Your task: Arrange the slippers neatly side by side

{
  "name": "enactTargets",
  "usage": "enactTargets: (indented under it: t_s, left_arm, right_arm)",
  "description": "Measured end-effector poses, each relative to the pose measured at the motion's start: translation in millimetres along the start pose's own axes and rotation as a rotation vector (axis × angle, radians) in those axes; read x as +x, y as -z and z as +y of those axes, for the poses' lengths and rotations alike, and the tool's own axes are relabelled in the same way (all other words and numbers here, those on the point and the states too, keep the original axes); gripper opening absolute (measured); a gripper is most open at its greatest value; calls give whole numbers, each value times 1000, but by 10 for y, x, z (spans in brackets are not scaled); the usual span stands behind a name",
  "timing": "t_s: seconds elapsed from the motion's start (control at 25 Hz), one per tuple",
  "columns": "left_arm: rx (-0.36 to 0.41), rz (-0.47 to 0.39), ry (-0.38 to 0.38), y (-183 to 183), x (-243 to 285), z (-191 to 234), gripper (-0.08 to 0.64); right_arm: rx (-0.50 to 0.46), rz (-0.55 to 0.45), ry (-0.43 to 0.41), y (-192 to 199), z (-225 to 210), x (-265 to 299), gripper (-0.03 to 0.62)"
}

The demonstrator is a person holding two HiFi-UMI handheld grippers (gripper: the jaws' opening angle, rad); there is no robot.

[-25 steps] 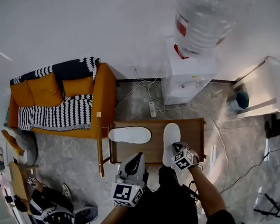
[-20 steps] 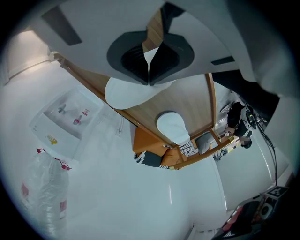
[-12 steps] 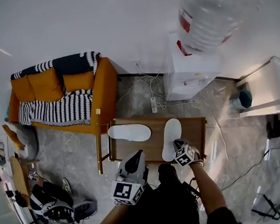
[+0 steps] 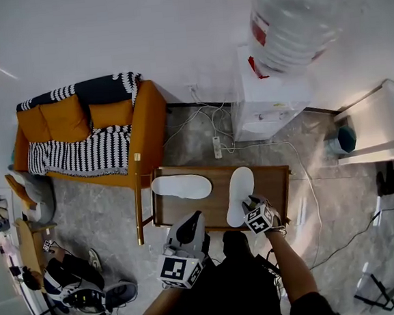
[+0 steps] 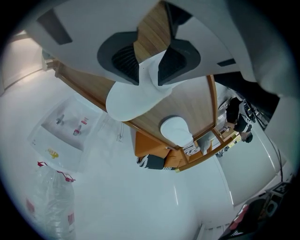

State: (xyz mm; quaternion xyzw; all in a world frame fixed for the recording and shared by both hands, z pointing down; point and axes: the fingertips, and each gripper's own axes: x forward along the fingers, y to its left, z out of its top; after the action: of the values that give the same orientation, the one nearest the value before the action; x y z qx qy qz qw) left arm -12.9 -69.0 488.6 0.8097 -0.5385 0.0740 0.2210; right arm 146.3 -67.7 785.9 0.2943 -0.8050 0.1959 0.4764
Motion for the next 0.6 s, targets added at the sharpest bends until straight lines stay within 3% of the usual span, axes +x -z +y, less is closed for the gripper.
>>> enactTargets:
  t_s: [0.4,0.6]
  left_arm:
    - [39,-5,37,-56,-49,73,12]
    - [47,-16,46,-81,-129,158,12]
  right_arm:
    - [91,-54,56,-144,-39,-339,123]
    - [169,-160,113,-370,-31,-671,36]
